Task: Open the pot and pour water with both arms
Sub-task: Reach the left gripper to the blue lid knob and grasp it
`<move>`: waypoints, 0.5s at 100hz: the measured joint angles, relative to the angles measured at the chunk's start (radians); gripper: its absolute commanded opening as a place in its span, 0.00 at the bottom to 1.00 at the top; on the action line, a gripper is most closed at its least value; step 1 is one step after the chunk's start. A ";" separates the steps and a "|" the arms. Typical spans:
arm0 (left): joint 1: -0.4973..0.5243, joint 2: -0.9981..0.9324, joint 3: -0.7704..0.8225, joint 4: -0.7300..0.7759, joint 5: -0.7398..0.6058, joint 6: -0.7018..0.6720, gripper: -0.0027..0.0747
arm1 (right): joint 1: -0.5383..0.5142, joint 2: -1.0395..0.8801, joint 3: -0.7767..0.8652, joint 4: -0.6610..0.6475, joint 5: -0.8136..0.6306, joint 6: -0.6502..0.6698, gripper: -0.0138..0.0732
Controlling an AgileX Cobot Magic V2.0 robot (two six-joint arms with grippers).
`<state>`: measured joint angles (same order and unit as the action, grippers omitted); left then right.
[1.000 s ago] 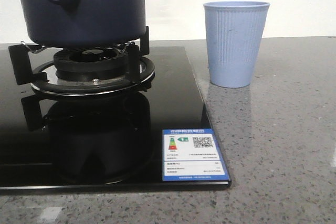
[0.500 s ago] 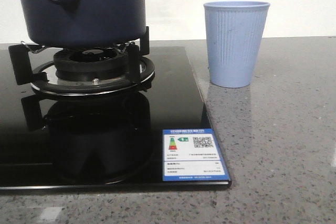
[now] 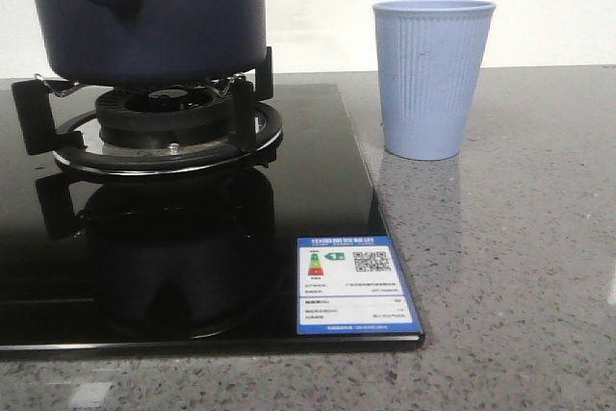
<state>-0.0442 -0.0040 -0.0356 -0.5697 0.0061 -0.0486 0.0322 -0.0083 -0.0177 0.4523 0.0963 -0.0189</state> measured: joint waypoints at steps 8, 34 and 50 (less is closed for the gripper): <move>0.000 0.006 -0.066 0.067 0.078 0.000 0.01 | 0.000 0.008 -0.063 -0.037 0.078 0.000 0.10; 0.000 0.190 -0.338 0.215 0.351 0.049 0.01 | 0.000 0.268 -0.305 -0.142 0.337 0.000 0.10; 0.000 0.275 -0.431 0.200 0.462 0.160 0.01 | 0.000 0.377 -0.383 -0.148 0.370 0.000 0.10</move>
<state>-0.0442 0.2706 -0.4666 -0.3698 0.4683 0.1113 0.0322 0.3691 -0.4008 0.3038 0.4667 -0.0189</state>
